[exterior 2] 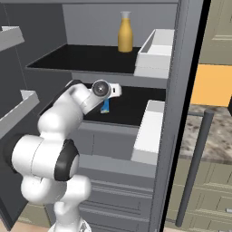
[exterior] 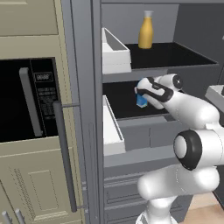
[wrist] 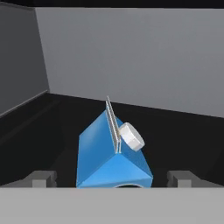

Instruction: Take out the milk from the fridge and place it on the tray on the counter. Then take the sugar cube near the tray and place it in the tray.

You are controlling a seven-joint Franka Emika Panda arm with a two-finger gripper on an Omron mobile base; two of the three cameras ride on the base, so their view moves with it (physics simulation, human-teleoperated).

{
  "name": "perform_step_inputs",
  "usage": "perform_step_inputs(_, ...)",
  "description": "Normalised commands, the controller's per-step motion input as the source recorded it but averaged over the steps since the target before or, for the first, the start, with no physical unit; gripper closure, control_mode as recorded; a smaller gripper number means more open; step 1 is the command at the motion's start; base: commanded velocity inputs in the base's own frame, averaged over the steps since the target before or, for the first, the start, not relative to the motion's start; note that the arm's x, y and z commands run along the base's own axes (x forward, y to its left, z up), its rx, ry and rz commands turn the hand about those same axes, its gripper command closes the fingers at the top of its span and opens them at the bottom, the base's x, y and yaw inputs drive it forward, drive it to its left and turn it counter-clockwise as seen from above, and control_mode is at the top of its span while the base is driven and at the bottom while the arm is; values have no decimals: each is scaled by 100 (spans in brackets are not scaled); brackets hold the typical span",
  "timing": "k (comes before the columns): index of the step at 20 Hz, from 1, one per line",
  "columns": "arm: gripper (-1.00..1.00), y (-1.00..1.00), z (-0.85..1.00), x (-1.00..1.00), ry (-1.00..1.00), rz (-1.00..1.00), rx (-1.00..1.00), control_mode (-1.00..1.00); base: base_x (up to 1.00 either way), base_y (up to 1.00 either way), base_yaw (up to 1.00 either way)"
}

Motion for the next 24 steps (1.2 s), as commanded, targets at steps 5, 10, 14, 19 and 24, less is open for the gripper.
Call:
perform_step_inputs(5,-100,0,-23,10,0,0,0,-100,0,0,0)
perform_step_inputs(10,100,0,-12,12,0,0,0,-100,0,0,0)
perform_step_inputs(14,100,0,-2,9,0,0,0,-100,0,0,0)
perform_step_inputs(19,100,0,0,-21,-5,0,0,-100,0,0,0)
perform_step_inputs(24,100,0,6,-63,-18,0,0,-100,0,0,0)
